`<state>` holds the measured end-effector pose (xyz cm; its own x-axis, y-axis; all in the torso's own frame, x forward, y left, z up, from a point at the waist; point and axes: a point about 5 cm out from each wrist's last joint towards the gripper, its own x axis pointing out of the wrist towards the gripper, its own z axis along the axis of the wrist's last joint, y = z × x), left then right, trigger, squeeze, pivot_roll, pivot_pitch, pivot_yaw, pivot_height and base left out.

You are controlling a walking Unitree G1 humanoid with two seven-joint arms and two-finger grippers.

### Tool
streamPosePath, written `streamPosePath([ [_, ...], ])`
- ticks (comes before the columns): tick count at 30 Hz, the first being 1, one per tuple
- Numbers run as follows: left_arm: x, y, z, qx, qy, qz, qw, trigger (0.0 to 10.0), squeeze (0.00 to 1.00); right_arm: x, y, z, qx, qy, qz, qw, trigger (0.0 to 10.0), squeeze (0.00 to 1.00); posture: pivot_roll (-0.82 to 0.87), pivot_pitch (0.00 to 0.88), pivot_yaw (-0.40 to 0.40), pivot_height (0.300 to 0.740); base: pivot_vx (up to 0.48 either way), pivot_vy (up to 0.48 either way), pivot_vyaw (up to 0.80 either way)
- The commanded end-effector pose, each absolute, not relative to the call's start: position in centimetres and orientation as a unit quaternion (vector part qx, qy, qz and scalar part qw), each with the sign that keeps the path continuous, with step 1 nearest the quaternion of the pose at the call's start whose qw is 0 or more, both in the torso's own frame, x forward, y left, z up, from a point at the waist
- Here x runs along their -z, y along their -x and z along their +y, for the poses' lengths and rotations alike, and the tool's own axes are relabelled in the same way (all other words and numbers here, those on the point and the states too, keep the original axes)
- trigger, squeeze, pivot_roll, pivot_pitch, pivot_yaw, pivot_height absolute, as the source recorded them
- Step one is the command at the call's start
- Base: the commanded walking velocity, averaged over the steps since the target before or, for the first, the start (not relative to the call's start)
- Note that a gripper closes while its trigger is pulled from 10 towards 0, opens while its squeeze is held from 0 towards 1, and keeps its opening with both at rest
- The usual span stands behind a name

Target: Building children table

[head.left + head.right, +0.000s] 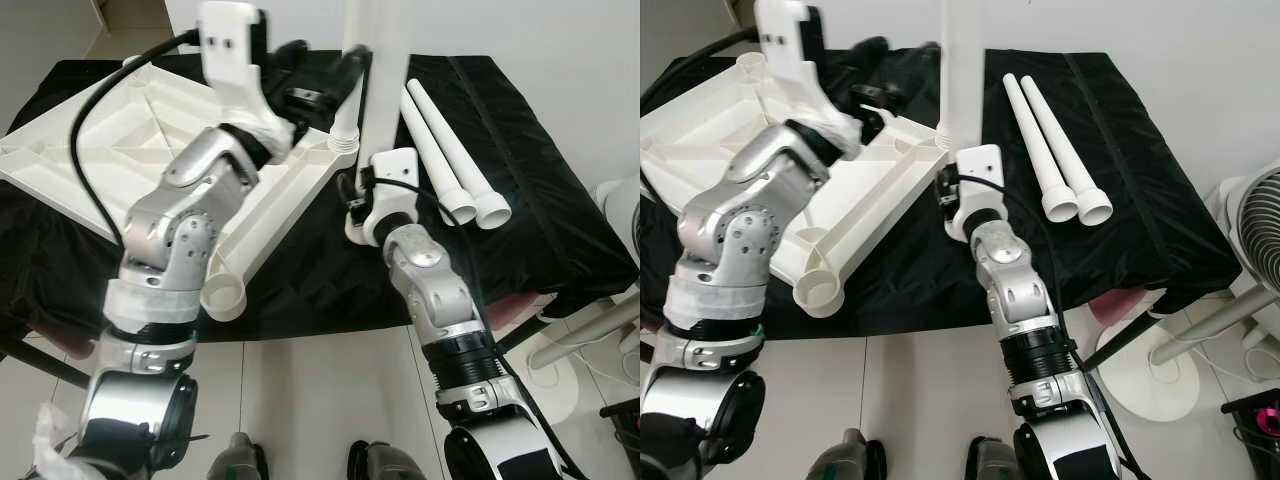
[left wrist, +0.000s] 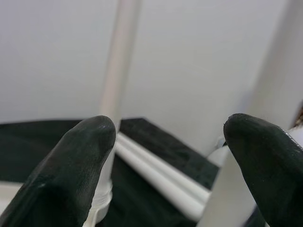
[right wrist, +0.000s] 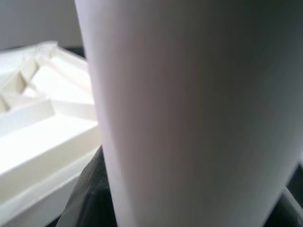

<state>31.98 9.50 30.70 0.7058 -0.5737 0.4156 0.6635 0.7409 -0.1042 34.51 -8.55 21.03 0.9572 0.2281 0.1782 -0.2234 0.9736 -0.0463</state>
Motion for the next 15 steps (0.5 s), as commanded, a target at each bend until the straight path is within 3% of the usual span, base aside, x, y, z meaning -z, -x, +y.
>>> streamPosePath([
  [1, -30.4, -31.7, 10.0, 0.355, 0.114, -0.178, 0.911, 10.0, 0.0, -21.5, -34.2, -8.9, -0.106, -0.003, -0.113, 0.988, 10.0, 0.0, 0.0, 0.076, 0.025, 0.74, 0.0, 0.0, 0.0],
  [13, -25.8, -32.1, 14.3, 0.278, 0.004, -0.122, 0.953, 10.0, 0.0, -21.5, -33.2, -10.8, -0.094, -0.019, -0.141, 0.985, 10.0, 0.0, 0.0, 0.07, 0.018, 0.74, 0.0, 0.0, 0.0],
  [14, -24.8, -32.0, 15.7, 0.268, -0.054, -0.109, 0.956, 10.0, 0.0, -21.2, -33.0, -11.5, -0.088, -0.011, -0.138, 0.986, 10.0, 0.0, 0.0, 0.069, 0.017, 0.74, 0.0, 0.0, 0.0],
  [15, -24.8, -32.0, 15.7, 0.268, -0.054, -0.109, 0.956, 10.0, 0.0, -21.2, -33.0, -11.5, -0.088, -0.011, -0.138, 0.986, 10.0, 0.0, 0.0, 0.069, 0.017, 0.74, 0.0, 0.0, 0.0],
])
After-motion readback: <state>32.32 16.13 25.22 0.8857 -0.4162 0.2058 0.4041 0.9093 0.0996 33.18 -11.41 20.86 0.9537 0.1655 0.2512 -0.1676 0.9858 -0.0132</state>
